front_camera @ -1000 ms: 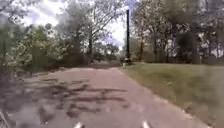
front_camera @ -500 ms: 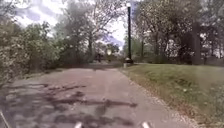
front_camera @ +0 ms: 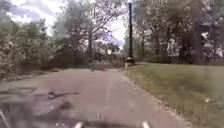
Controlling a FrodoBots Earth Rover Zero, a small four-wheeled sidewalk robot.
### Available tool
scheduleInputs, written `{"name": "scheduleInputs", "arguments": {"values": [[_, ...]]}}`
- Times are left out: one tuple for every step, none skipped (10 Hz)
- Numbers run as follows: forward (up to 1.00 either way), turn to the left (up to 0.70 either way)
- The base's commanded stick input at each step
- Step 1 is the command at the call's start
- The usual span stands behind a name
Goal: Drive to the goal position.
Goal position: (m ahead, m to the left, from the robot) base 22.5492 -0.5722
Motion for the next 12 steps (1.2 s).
{"name": "scheduleInputs", "arguments": {"values": [[1.0,0.0],[1.0,0.0],[1.0,0.0],[1.0,0.0],[1.0,0.0],[1.0,0.0],[1.0,0.0],[1.0,0.0],[1.0,0.0],[1.0,0.0],[1.0,0.0],[1.0,0.0]]}}
